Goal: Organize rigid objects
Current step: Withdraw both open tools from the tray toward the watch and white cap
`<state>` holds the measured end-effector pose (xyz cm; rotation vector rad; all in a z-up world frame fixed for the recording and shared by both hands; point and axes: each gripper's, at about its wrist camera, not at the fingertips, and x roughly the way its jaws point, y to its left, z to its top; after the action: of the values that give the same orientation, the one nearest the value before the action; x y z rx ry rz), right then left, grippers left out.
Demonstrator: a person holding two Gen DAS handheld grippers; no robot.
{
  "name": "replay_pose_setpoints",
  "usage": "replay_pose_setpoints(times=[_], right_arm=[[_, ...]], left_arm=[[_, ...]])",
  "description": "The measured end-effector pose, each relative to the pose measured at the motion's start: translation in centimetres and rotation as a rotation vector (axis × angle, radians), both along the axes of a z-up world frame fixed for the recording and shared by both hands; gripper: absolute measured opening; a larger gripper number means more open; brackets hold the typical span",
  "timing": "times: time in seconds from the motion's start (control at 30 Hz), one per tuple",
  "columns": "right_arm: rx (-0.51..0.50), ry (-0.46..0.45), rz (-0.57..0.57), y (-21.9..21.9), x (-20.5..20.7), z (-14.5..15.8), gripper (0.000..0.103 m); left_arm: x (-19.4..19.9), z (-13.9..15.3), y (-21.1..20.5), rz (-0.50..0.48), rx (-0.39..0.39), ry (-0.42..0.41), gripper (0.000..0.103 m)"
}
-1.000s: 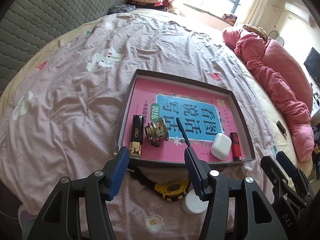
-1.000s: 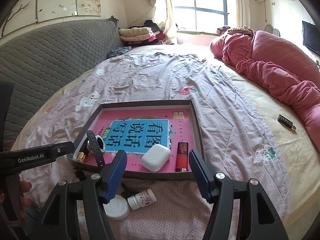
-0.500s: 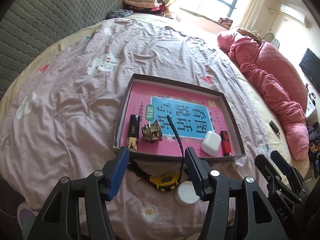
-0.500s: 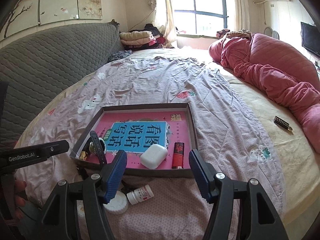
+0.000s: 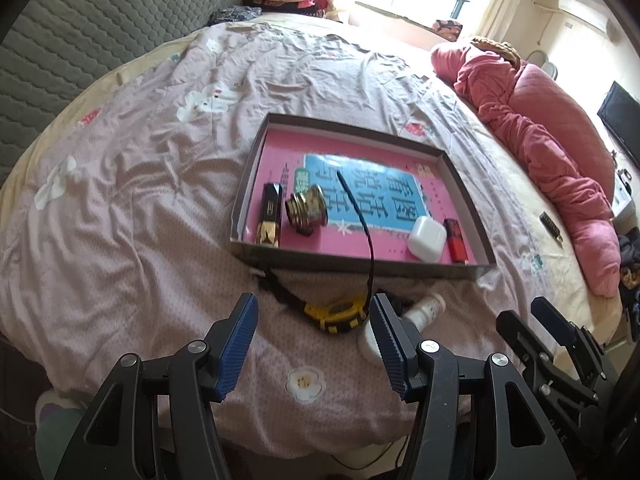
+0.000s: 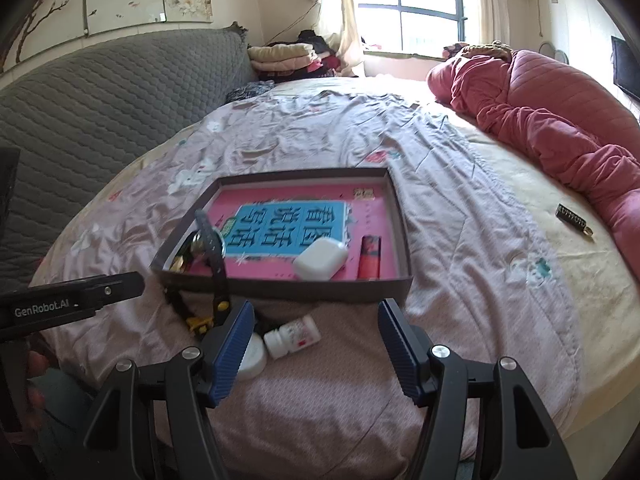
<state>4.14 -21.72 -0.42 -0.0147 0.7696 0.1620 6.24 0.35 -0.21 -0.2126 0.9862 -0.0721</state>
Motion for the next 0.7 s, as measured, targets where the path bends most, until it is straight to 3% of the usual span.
replay_pose_setpoints(times=[0.7], right_arm=[[-0.038,0.074,0.028,0.3,-1.3,-3.3,0.064]], left_arm=[[-1.9,-3.5,-2.7,-0.083,0.001,0.083,0.060]])
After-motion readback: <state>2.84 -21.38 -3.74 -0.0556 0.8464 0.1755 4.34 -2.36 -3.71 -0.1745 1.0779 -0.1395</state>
